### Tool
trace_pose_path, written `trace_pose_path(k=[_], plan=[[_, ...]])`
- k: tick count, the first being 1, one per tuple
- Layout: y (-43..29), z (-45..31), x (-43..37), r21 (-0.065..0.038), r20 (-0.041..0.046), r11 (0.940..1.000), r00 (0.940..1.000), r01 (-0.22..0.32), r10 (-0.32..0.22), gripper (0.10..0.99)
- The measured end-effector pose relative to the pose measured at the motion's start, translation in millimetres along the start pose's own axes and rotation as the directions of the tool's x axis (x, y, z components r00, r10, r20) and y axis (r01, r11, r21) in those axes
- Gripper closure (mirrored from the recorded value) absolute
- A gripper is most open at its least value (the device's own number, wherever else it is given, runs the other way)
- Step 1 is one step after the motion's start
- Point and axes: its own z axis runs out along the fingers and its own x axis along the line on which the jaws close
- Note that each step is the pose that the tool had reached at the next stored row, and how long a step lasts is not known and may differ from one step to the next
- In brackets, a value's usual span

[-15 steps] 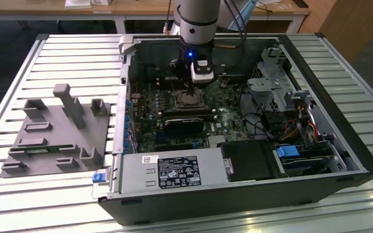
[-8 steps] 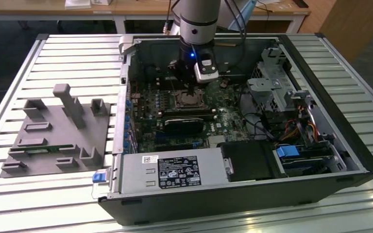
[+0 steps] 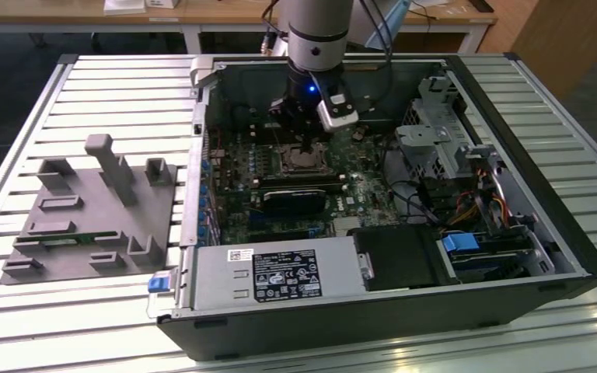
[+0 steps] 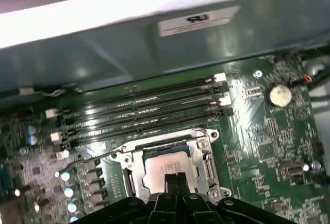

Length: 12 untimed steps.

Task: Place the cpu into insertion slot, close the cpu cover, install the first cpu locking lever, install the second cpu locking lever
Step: 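Close the cpu cover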

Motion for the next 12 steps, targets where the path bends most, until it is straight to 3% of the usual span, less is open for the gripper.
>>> trace_pose_path(k=[5,11,12], plan=[[0.0,0.1,0.0,-0.001,0.0013,0.9959,0.9959,0.090,-0.090,0.980],[0.0,0.3,0.0,-0.002,-0.0004,0.9808,0.9808,0.195,-0.195,0.980],[0.0,0.3,0.0,-0.002,-0.0004,0.9805,0.9805,0.196,-0.196,0.980]])
